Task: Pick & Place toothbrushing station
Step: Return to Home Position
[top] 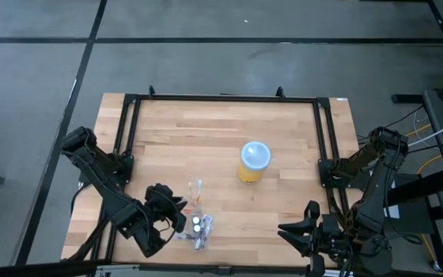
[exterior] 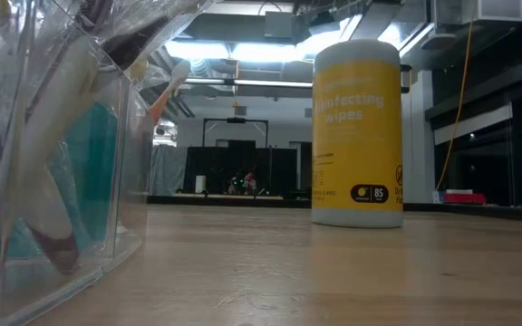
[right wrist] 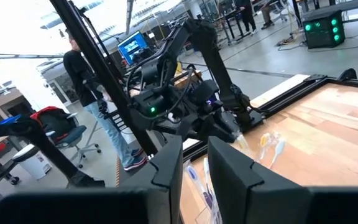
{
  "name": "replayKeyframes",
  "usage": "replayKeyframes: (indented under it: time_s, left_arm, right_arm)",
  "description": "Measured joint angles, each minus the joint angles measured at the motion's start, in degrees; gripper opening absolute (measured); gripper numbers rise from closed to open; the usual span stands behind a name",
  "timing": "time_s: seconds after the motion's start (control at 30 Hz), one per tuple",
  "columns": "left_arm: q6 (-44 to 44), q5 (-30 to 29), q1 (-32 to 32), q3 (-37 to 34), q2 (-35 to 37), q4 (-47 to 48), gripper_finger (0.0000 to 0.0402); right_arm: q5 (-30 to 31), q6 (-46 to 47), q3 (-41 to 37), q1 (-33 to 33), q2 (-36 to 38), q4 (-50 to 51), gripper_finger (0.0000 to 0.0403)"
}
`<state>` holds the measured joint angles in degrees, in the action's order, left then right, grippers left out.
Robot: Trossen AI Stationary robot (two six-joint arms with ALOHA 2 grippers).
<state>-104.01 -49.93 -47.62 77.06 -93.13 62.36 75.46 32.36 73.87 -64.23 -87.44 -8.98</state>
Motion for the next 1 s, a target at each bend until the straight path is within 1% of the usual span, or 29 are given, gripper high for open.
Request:
replayKeyframes:
  time_s: [0.1, 0.27, 0.33, 0.4, 0.47, 0.53, 0.57, 0.6, 0.63, 0.7, 0.8, 0.83, 0.9, 0.97, 1.0]
  left_arm:
    - [-0.22, -0.55, -0.4, 0.0, 1.52, -0.88, 0.0132]
    - [-0.22, -5.13, -0.83, 0.02, 4.41, -1.85, 0.0187]
    - [-0.24, -7.99, -0.83, 0.02, 5.53, -2.46, 0.0203]
    - [0.74, -12.24, -1.1, 0.02, 6.55, -3.28, 0.0213]
    - [6.04, -18.42, -1.74, 0.02, 7.56, -6.92, 0.0217]
    - [16.28, -23.66, -2.58, 0.02, 8.9, -13.01, 0.0217]
    - [22.68, -24.48, -2.6, 0.04, 9.75, -16.48, 0.0216]
    - [29.25, -23.96, -2.26, 0.05, 10.71, -19.42, 0.0213]
    - [35.8, -21.76, -1.37, 0.09, 11.65, -21.86, 0.021]
    - [48.27, -14.19, 2.03, 0.09, 13.71, -25.89, 0.0202]
    - [64.28, 2.18, 9.98, 0.09, 16.88, -34.82, 0.0184]
    - [68.99, 7.21, 12.72, 0.09, 17.72, -38.39, 0.0178]
    - [77.65, 14.99, 17.57, 0.09, 18.81, -45.29, 0.0165]
    - [84.88, 21.93, 22.39, 0.11, 19.56, -50.17, 0.0154]
    - [87.32, 25.33, 24.65, 0.11, 20.1, -51.0, 0.015]
  right_arm:
    - [0.57, -0.22, 0.0, -0.62, 0.0, 0.0, 0.0079]
    - [2.27, -1.67, 0.0, -1.55, 0.0, 0.0, 0.0079]
    - [2.79, -2.04, 0.0, -1.72, 0.0, 0.0, 0.0079]
    - [3.07, -2.74, 0.0, -2.0, 0.0, 0.0, 0.0079]
    - [3.19, -3.92, 0.0, -2.45, 0.05, 0.0, 0.0079]
    - [3.24, -6.84, 0.0, -3.69, 0.77, 0.24, 0.0079]
    - [3.71, -8.91, 0.0, -4.5, 1.57, 0.29, 0.0079]
    - [4.45, -11.45, 0.0, -5.38, 2.73, 0.48, 0.0079]
    - [4.91, -13.95, 0.0, -6.32, 4.32, 1.4, 0.0079]
    - [4.35, -16.16, 0.0, -7.75, 8.55, 6.32, 0.0079]
    - [-0.86, -11.72, 0.04, -8.4, 15.92, 17.58, 0.0073]
    - [-2.64, -10.17, 0.07, -8.37, 17.9, 20.44, 0.0071]
    - [-5.15, -9.23, 0.07, -8.35, 20.62, 24.17, 0.0066]
    - [-5.86, -10.88, 0.07, -8.37, 22.07, 25.19, 0.0063]
    - [-5.86, -12.06, 0.07, -8.39, 22.59, 25.31, 0.0062]
